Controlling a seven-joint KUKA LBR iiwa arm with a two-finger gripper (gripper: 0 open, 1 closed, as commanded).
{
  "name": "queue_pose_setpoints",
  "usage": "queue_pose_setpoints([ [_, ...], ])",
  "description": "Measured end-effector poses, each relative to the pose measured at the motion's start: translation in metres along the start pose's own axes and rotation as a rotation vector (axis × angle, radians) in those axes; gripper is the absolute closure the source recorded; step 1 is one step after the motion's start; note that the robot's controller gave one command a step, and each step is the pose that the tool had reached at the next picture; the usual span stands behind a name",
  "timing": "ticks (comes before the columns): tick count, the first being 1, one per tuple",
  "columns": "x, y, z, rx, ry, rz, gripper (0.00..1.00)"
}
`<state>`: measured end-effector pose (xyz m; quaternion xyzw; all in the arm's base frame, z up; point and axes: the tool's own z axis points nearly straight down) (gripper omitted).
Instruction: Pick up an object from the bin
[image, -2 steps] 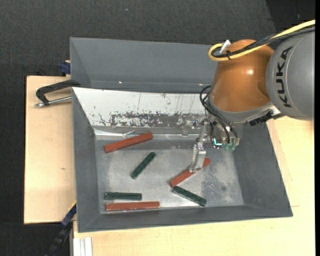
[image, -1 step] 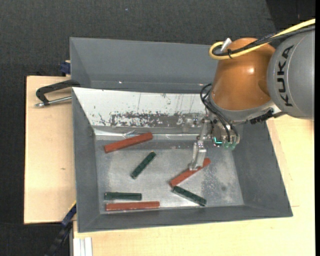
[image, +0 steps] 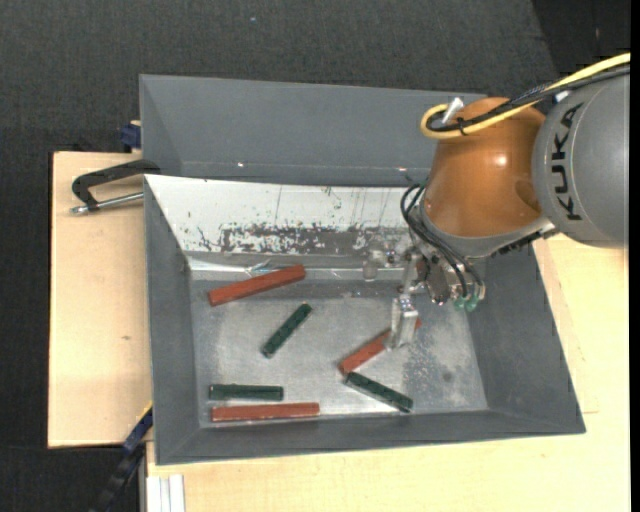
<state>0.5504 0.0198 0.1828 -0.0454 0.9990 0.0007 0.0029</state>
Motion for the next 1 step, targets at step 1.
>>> queue_pose_setpoints([
  [1,0.0282,-0.0339,0.1121,0.0,0.005,0.033,1.0],
])
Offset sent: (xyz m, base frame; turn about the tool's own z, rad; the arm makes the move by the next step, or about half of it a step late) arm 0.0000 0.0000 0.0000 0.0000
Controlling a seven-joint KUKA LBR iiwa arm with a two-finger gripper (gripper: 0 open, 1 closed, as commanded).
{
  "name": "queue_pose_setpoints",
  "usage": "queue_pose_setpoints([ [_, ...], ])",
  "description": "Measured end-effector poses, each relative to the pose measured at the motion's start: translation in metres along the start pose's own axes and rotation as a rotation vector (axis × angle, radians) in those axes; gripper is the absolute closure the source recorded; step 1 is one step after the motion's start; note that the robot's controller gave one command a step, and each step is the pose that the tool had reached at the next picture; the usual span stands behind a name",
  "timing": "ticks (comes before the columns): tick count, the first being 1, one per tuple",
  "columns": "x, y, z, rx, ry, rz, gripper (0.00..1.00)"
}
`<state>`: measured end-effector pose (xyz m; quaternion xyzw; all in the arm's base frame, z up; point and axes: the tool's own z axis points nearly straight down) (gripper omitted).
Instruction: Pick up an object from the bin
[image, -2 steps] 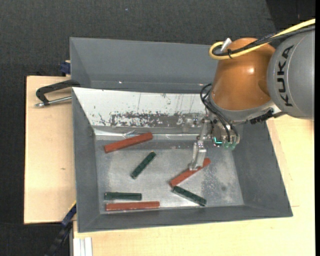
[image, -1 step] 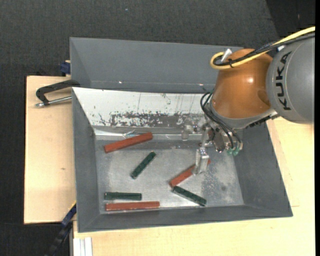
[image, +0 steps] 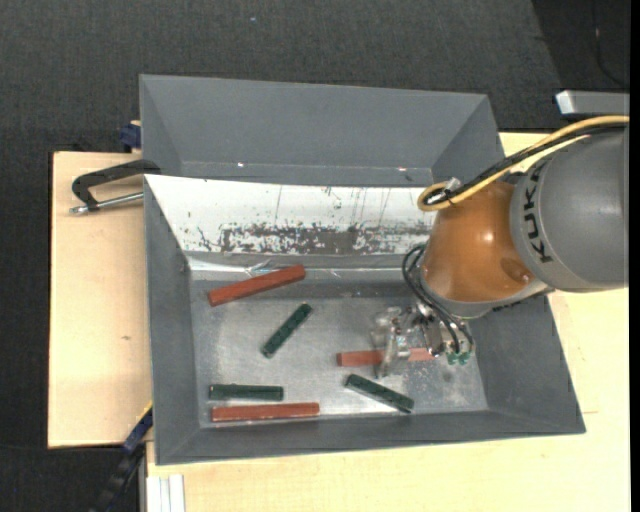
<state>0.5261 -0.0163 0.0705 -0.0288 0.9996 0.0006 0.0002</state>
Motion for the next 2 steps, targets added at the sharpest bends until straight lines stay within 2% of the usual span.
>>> queue_pose_setpoints([
  [1,0.0,0.0,0.0,0.0,0.0,0.0,1.0],
  [2,-0.015,-0.001,-0.006,0.0,0.003,-0.047,1.0],
])
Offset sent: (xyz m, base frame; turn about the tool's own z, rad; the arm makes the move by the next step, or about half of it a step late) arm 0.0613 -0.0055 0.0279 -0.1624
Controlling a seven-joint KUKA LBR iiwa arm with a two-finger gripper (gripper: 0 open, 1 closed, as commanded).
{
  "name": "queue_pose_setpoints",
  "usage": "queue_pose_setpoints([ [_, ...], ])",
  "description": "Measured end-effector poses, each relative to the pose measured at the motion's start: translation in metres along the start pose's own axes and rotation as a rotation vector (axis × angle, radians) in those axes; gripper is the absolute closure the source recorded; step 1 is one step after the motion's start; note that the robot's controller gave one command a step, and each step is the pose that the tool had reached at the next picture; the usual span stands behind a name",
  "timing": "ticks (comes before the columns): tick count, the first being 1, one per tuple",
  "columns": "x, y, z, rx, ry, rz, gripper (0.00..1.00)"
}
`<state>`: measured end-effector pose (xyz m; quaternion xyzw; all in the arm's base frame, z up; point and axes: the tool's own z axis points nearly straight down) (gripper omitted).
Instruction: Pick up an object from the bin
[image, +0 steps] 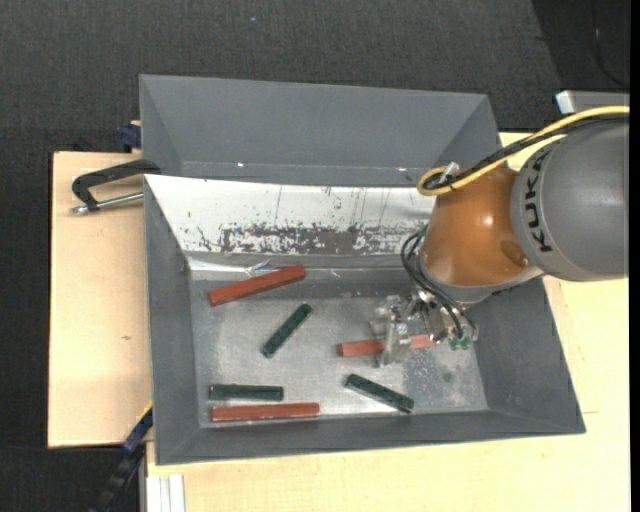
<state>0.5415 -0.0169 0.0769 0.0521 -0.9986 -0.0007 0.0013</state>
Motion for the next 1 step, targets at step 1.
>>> queue_pose_setpoints([
  [1,0.0253,-0.0138,-0.1413,0.001,-0.008,-0.034,1.0],
])
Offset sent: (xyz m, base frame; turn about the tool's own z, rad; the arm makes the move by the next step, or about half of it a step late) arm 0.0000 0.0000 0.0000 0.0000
